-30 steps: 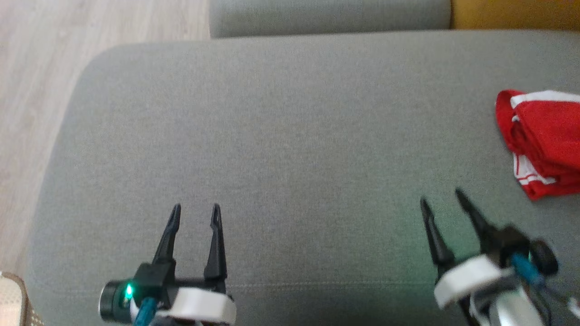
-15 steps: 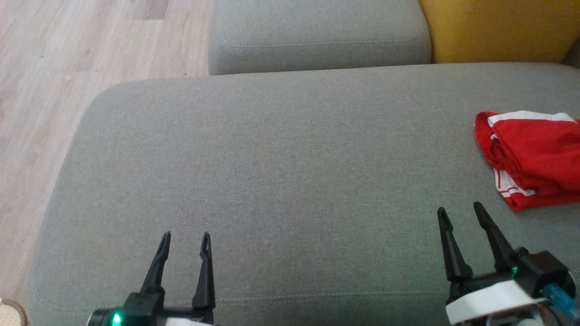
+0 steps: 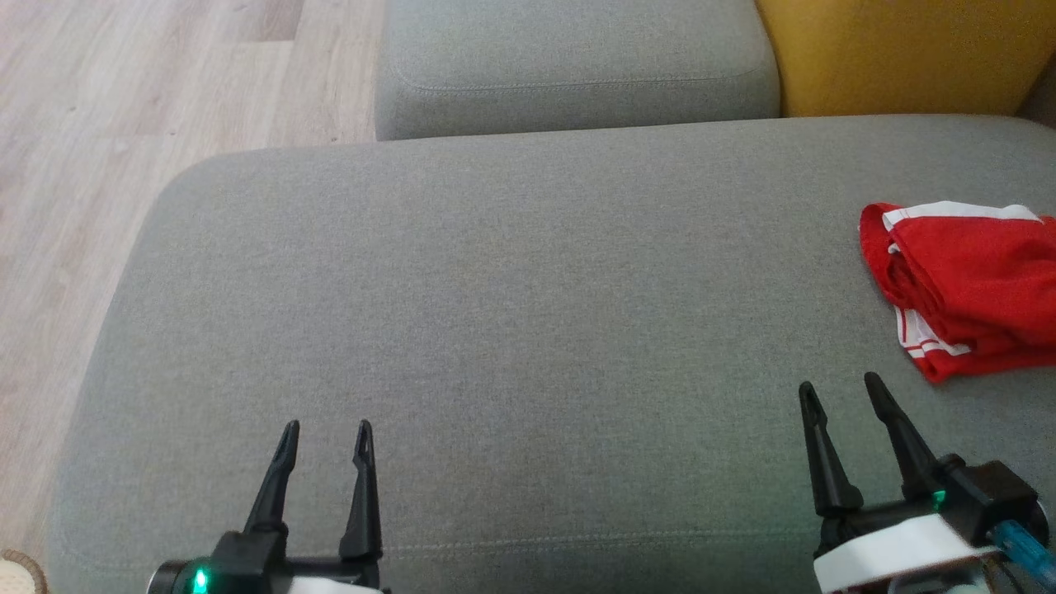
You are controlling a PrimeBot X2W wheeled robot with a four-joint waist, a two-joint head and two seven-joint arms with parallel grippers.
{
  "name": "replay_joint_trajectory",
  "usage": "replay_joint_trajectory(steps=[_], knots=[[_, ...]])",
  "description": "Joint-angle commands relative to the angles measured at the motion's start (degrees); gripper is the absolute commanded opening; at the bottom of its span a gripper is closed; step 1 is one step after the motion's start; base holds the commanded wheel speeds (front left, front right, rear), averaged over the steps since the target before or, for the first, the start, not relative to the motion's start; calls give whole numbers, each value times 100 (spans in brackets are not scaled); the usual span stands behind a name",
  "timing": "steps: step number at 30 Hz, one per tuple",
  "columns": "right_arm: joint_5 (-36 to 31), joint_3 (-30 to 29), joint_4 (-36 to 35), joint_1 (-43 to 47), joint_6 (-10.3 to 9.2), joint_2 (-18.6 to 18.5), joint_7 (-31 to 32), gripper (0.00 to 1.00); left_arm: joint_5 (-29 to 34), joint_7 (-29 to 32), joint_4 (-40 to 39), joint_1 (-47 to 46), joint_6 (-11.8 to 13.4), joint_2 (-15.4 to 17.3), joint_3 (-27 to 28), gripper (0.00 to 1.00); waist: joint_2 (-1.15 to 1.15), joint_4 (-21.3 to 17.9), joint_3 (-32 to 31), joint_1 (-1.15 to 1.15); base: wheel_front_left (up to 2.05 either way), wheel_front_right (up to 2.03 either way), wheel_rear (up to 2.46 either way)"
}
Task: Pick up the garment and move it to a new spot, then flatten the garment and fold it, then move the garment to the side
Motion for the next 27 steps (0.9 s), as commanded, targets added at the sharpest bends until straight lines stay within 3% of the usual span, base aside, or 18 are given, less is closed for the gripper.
replay_joint_trajectory(steps=[1, 3, 4, 27], knots=[[33, 101, -193, -216, -2, -44, -52, 100, -11, -29, -207, -165, -27, -35, 215, 100, 0, -2, 5, 0, 0, 0, 0], [5, 112, -216, -223, -2, -44, -52, 100, -123, -29, -178, -153, -27, -35, 222, 100, 0, -2, 9, 0, 0, 0, 0], [-3, 1, -9, -1, 0, 0, 1, 0, -135, 0, 8, 0, -22, 0, 4, 0, 0, -2, 9, 0, 0, 0, 0], [1515, 44, 362, -214, 0, -74, 281, 0, -1779, 268, 502, -316, -271, 82, 212, 0, 0, -24, 80, 0, 0, 0, 0]])
